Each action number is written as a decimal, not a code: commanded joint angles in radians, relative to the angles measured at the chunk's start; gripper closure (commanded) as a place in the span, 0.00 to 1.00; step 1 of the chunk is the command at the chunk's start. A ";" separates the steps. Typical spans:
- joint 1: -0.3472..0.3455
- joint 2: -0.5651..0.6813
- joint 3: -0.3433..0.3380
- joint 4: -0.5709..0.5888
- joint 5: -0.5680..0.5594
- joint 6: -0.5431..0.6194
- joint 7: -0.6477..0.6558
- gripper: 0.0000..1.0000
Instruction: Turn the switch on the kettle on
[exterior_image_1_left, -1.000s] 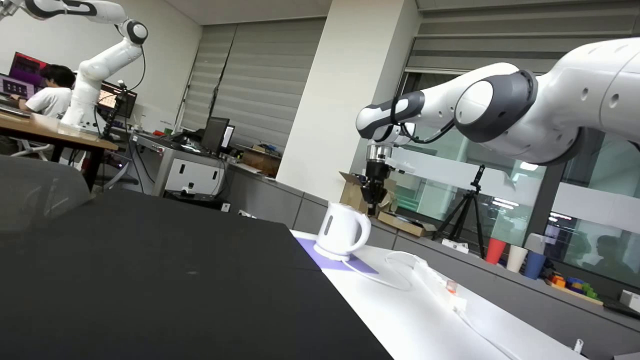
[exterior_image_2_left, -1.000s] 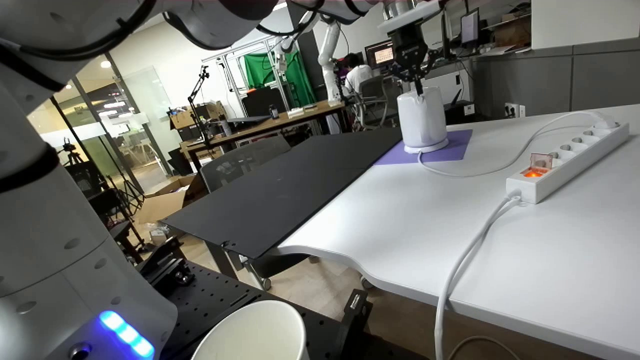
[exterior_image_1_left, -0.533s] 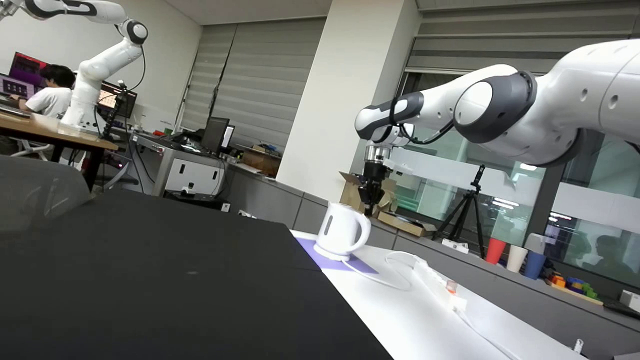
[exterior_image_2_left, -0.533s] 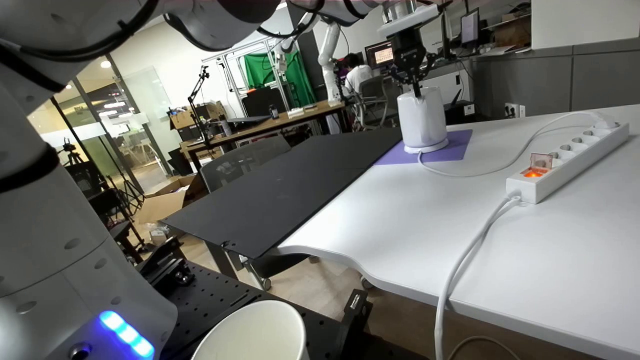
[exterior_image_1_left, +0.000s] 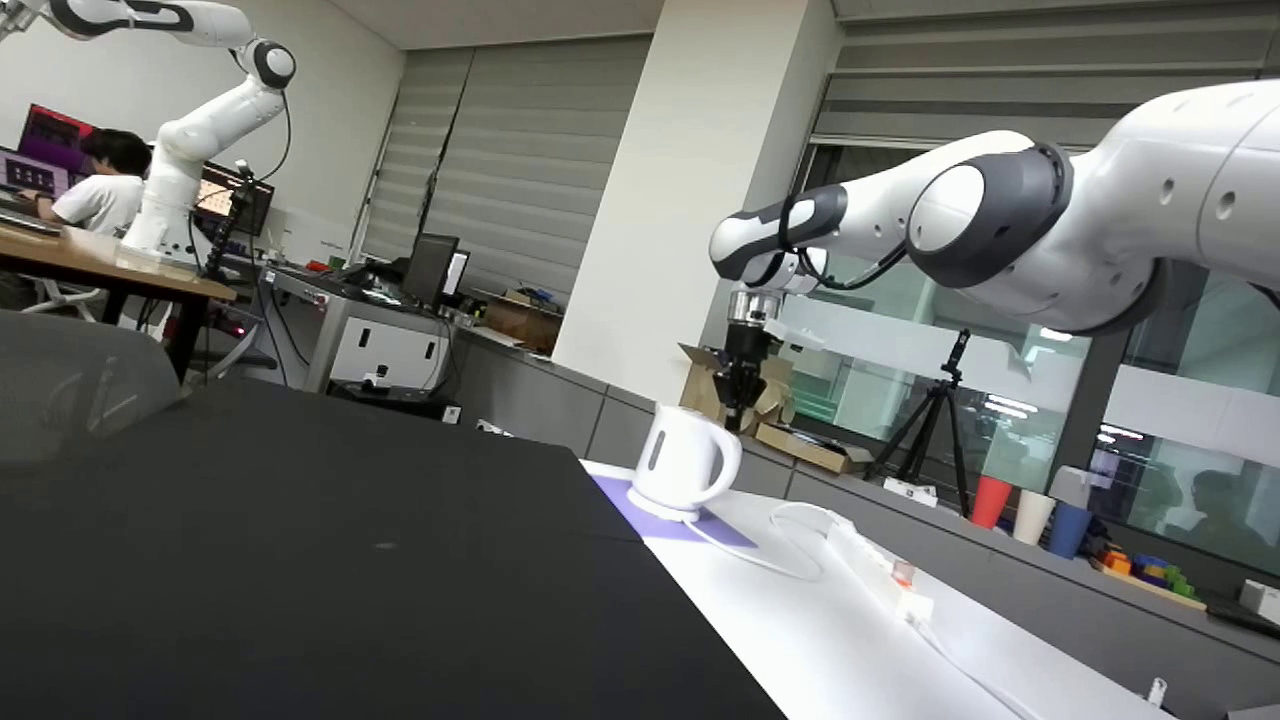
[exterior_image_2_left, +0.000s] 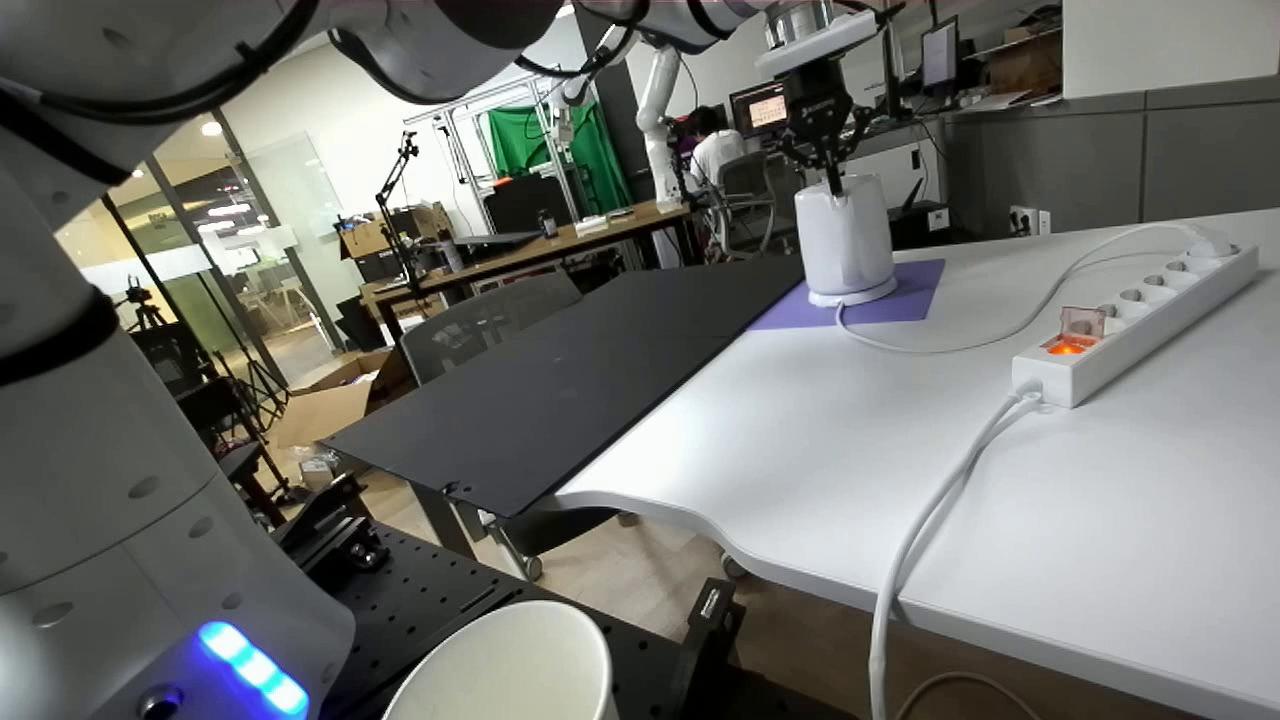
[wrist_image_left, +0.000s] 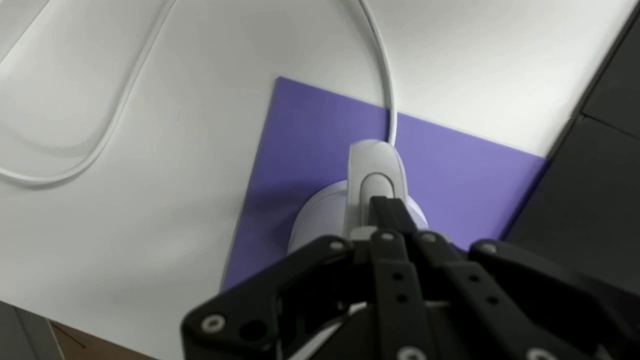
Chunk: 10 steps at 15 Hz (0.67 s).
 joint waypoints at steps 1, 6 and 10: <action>-0.006 0.036 0.011 0.058 0.029 0.055 0.039 1.00; 0.016 -0.001 -0.008 0.047 0.026 0.075 0.078 1.00; 0.034 -0.052 -0.022 0.063 0.014 0.034 0.134 1.00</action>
